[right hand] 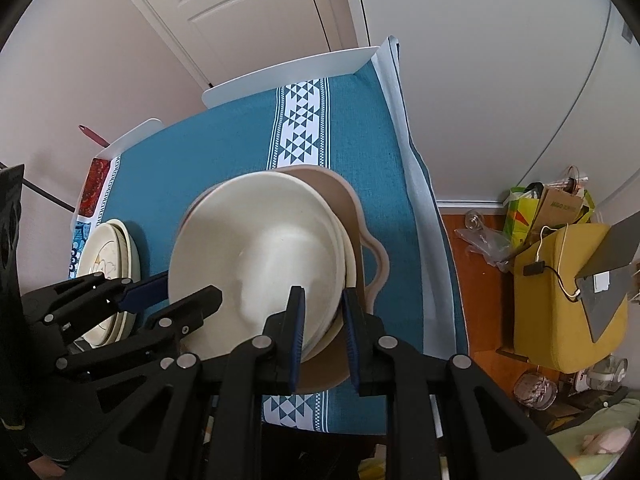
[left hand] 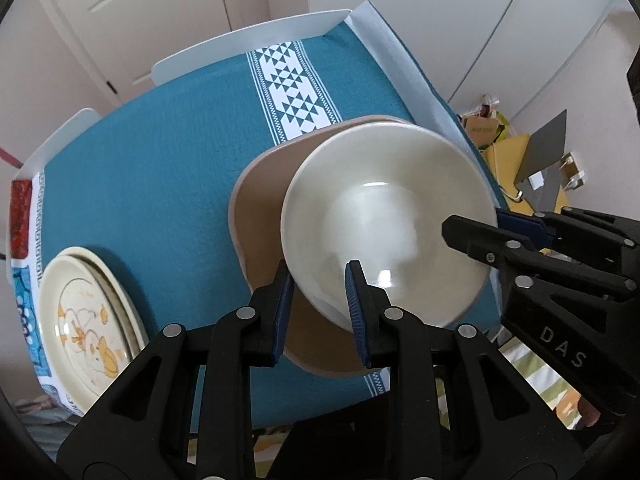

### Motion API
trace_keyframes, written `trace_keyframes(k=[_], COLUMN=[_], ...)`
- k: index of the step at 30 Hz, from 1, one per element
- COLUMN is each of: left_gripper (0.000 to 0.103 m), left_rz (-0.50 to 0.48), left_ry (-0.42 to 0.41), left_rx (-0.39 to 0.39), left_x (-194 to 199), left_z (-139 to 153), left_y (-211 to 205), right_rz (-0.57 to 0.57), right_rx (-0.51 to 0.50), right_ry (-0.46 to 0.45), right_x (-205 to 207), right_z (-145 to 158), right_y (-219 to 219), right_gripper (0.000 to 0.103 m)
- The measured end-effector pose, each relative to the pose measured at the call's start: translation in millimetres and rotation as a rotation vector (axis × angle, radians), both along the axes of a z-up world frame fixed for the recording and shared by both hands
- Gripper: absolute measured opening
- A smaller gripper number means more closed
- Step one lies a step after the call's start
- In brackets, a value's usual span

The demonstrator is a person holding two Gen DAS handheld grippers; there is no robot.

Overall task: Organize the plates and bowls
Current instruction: 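Carry the small white bowl, lower it into the cream bowl, release, then grasp the rim of the taupe basket holding the bowls with both grippers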

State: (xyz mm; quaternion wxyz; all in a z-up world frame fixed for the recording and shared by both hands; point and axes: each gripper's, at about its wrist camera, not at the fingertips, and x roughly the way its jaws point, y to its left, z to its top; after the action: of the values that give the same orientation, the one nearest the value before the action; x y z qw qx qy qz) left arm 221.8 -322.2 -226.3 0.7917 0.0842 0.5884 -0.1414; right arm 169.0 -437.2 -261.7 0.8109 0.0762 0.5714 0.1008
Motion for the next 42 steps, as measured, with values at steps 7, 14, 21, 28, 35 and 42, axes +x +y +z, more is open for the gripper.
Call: trace_keyframes(k=[7, 14, 21, 28, 35, 42], left_gripper=[0.024, 0.024, 0.024, 0.103, 0.103, 0.102], left_rz=[0.002, 0.013, 0.010, -0.038, -0.088, -0.086], left_ry=[-0.003, -0.021, -0.179, -0.290, -0.132, 0.000], left_rx=[-0.003, -0.035, -0.097, -0.013, 0.030, 0.002], left_x=[1.0, -0.4, -9.7, -25.5, -21.4, -9.3], left_z=[0.4, 15.9, 85.7, 95.3, 42.1, 3.7], left_y=[0.1, 5.9, 25.7, 36.6, 39.8, 42.1], right_rz=[0.008, 0.001, 0.021, 0.069, 0.141, 0.254], right_rx=[-0.002, 0.025, 0.060, -0.004, -0.195, -0.250], right_ry=[0.000, -0.020, -0.120, -0.171, -0.058, 0.041], right_x=[-0.2, -3.9, -13.8, -33.1, -34.9, -15.4], right_z=[0.2, 12.3, 64.4, 78.2, 39.3, 5.2], right_y=[0.3, -4.8, -27.0, -44.3, -39.6, -19.1], right_gripper=[0.018, 0.018, 0.023, 0.095, 0.095, 0.092])
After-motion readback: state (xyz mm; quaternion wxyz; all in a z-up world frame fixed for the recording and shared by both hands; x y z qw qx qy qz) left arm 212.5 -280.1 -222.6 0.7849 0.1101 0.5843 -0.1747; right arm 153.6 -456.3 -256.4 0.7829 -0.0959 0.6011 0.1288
